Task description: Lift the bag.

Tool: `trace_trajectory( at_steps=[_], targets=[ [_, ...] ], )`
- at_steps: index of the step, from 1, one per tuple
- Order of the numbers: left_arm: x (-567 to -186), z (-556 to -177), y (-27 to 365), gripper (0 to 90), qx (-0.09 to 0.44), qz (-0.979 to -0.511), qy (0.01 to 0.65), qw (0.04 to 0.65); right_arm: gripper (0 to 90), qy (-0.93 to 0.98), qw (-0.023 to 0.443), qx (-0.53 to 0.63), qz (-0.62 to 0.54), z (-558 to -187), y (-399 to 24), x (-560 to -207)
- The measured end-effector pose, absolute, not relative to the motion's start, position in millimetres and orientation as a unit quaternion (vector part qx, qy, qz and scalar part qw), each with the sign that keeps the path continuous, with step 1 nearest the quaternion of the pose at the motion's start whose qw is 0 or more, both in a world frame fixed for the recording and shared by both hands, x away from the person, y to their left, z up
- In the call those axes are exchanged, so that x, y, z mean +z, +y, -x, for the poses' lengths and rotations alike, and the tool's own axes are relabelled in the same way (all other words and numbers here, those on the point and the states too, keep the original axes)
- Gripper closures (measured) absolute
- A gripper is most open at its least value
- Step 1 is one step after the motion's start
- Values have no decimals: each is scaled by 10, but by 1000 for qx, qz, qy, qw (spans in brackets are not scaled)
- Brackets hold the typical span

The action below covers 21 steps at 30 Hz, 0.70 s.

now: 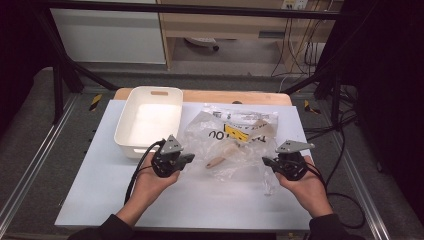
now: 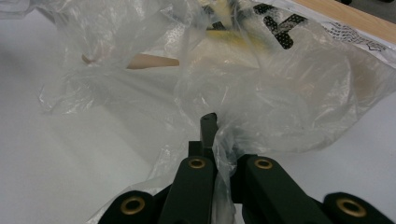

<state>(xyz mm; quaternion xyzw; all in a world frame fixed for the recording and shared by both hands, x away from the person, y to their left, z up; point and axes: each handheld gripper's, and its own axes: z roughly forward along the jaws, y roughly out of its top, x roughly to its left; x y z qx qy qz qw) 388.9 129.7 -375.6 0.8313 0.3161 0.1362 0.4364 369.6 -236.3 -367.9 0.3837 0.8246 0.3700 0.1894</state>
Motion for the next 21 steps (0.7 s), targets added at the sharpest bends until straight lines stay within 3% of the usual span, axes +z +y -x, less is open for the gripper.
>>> trace_trajectory(
  at_steps=[9,21],
  targets=[
    [-3711,-3982,1324,900,134,-836,318,426,900,835,193,364,-365,-3829,-2244,-3563],
    [-3486,-4105,1411,900,131,-828,326,438,900,822,219,382,-361,-4013,-2220,-3162]
  ],
)
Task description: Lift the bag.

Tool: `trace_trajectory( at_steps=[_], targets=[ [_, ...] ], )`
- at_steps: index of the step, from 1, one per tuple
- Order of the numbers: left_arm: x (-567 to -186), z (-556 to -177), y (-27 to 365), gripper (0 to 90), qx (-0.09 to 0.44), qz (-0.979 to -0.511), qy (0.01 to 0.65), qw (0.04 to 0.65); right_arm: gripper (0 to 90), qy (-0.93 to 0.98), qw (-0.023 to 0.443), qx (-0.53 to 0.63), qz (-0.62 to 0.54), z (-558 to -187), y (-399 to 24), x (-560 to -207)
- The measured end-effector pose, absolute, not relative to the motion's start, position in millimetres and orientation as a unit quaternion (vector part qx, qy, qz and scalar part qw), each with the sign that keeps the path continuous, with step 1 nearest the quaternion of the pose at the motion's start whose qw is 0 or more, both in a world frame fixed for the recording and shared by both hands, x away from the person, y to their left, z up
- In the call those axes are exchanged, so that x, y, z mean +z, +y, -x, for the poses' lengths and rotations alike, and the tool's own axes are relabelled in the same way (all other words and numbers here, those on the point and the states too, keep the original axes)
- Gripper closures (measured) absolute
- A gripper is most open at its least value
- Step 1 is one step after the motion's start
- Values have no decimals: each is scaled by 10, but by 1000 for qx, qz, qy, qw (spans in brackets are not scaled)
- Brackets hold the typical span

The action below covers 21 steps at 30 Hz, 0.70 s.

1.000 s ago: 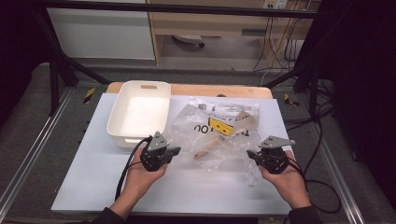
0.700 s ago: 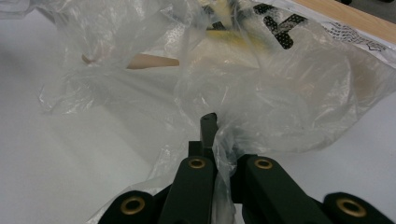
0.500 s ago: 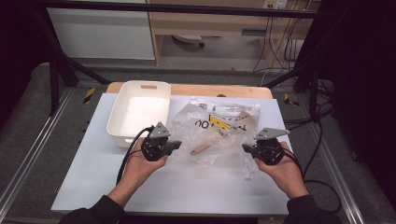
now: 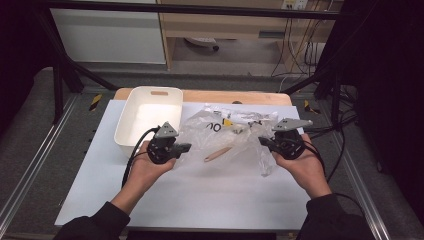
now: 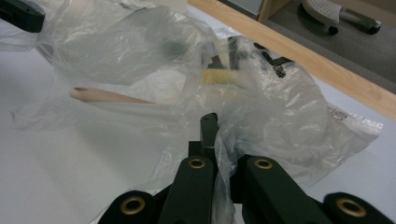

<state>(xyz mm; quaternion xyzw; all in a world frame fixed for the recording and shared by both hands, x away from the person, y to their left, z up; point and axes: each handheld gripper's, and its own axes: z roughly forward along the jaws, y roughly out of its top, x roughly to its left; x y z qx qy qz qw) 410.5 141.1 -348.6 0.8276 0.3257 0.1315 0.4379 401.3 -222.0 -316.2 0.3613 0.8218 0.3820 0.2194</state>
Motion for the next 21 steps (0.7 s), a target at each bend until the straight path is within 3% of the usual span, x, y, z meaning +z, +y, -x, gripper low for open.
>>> trace_trajectory(
  at_steps=[21],
  targets=[
    [-3081,-4441,1471,900,142,-803,345,464,900,811,236,392,-365,-4313,-2261,-2707]
  ],
)
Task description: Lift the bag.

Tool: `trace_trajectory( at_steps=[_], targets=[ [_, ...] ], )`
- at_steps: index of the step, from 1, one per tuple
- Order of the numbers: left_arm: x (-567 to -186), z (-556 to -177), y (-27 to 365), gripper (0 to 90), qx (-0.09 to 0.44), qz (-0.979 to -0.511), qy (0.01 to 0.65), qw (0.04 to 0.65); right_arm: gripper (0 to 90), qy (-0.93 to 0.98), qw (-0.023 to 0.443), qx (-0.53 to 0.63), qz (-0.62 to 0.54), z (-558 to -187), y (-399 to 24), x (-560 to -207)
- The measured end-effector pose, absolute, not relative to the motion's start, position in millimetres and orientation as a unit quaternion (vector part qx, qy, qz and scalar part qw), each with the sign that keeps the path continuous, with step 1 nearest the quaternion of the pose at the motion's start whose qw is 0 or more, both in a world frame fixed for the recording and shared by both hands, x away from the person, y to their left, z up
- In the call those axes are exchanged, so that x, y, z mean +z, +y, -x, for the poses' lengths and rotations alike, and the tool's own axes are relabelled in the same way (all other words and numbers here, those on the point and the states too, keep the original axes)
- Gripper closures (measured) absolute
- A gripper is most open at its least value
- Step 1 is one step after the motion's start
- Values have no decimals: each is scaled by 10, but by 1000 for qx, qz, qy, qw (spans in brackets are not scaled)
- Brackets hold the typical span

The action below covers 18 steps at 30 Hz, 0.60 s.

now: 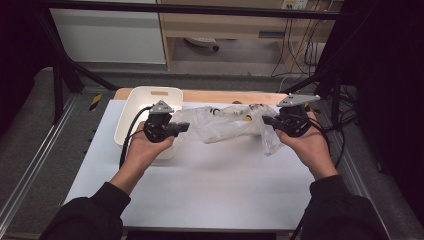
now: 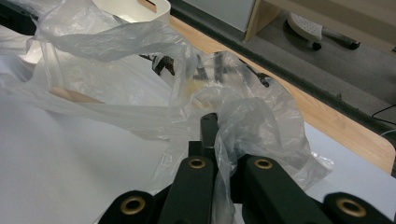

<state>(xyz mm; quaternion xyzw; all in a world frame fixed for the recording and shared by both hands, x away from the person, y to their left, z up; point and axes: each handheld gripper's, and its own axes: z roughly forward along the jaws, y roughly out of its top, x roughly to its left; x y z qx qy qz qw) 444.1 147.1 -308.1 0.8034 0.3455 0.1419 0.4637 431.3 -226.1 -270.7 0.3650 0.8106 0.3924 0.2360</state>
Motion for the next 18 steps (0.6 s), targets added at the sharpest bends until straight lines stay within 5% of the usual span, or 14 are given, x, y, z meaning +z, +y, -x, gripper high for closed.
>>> trace_trajectory(
  at_steps=[18],
  targets=[
    [-2823,-4585,1516,900,147,-791,354,477,900,805,248,398,-363,-4376,-2279,-2478]
  ],
)
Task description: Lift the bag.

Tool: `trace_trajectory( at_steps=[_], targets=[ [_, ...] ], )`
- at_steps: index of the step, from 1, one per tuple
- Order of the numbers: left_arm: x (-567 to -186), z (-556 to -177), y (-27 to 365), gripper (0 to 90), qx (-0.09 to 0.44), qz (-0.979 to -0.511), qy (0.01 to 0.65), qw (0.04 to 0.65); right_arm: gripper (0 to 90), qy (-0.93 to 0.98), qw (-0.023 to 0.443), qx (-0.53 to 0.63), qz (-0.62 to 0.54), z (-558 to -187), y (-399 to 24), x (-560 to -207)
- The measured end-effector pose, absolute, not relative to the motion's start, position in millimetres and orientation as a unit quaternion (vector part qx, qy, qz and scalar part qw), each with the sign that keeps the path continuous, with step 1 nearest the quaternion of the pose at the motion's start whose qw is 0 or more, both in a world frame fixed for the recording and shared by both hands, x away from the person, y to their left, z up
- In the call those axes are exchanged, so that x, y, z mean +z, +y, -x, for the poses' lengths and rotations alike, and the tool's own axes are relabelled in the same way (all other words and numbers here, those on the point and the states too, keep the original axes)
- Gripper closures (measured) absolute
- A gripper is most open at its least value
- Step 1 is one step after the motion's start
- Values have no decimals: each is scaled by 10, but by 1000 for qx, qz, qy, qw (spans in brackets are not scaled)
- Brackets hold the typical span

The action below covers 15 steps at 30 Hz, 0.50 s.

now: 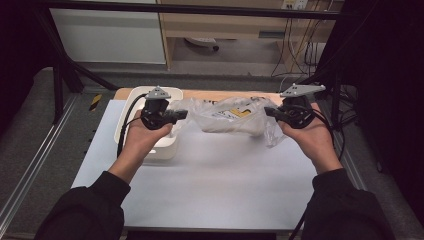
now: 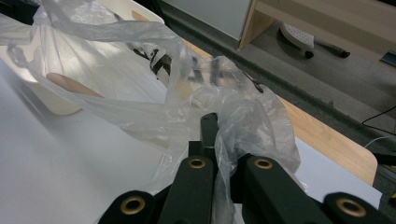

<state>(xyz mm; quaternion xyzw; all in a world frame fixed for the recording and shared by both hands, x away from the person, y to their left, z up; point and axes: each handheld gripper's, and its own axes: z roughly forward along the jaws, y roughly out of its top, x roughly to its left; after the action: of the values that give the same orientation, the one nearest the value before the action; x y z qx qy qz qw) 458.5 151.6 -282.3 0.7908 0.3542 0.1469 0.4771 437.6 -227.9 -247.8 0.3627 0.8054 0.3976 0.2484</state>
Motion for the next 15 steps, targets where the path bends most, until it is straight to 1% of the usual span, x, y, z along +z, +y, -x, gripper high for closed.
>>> trace_trajectory(
  at_steps=[15],
  targets=[
    [-2659,-4677,1566,900,131,-784,362,487,900,800,255,400,-367,-4457,-2311,-2272]
  ],
)
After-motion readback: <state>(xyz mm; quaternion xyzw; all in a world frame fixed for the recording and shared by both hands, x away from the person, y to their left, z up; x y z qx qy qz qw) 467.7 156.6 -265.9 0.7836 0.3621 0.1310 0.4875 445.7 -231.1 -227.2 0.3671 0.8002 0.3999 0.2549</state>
